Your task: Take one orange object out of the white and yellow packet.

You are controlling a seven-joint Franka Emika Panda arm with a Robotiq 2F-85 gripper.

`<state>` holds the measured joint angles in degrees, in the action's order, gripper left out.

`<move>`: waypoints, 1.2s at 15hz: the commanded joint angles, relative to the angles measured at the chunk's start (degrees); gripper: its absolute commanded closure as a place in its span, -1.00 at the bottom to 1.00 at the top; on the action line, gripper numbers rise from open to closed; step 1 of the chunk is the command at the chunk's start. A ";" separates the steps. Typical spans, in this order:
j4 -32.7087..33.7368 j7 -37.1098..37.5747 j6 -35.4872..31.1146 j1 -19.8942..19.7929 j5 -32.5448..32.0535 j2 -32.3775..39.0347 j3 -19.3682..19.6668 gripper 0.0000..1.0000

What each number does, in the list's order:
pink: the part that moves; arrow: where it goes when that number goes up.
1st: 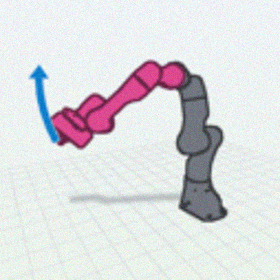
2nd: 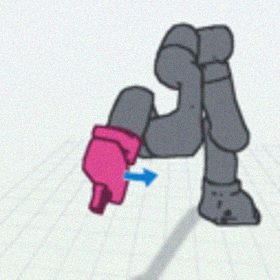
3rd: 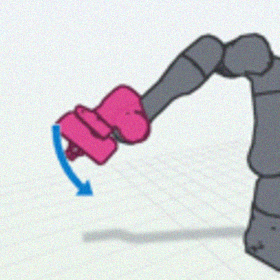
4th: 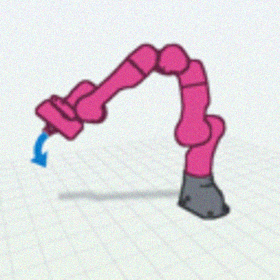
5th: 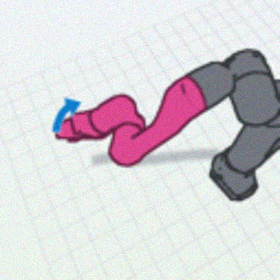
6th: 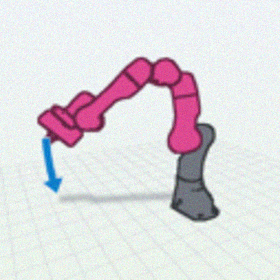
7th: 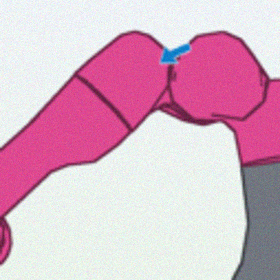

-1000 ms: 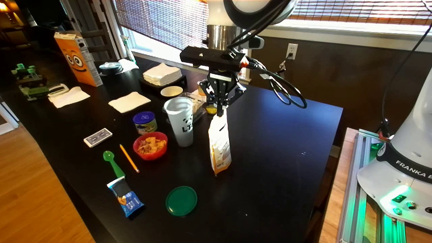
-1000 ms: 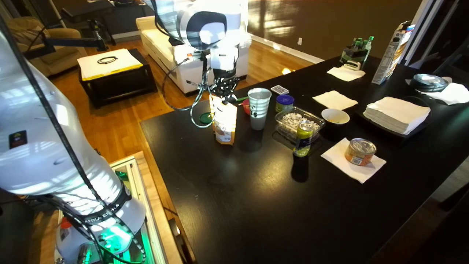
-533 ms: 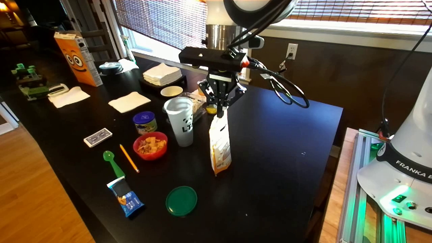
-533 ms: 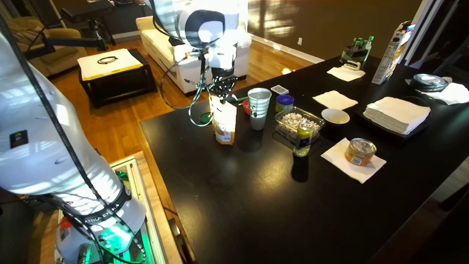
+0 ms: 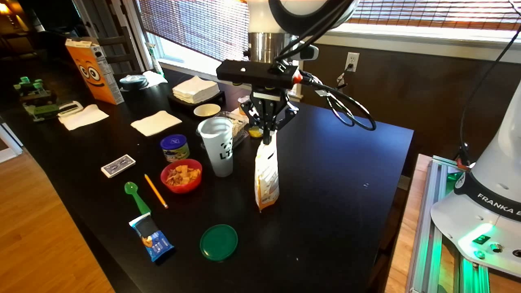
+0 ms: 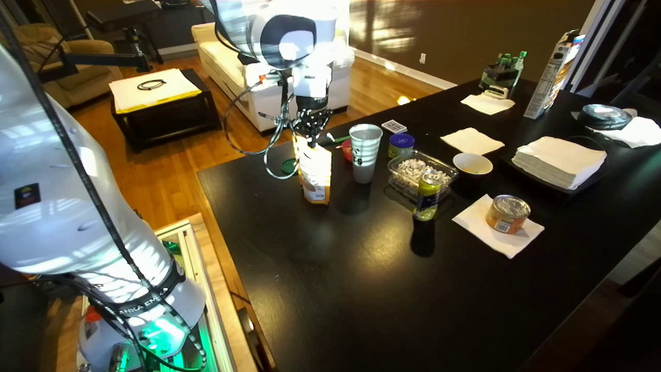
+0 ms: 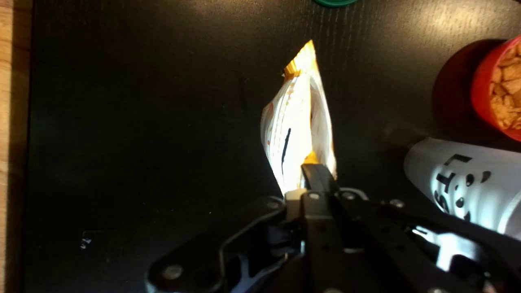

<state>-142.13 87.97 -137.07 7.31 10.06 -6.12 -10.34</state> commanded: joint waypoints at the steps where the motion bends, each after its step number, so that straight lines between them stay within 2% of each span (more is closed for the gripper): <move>1: 1.32 -1.89 -0.29 0.09 0.32 2.06 0.33 1.00; 18: 1.16 -3.57 -2.14 -0.10 1.20 3.44 1.30 1.00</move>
<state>-141.20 85.71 -137.62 7.15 10.07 -3.08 -9.54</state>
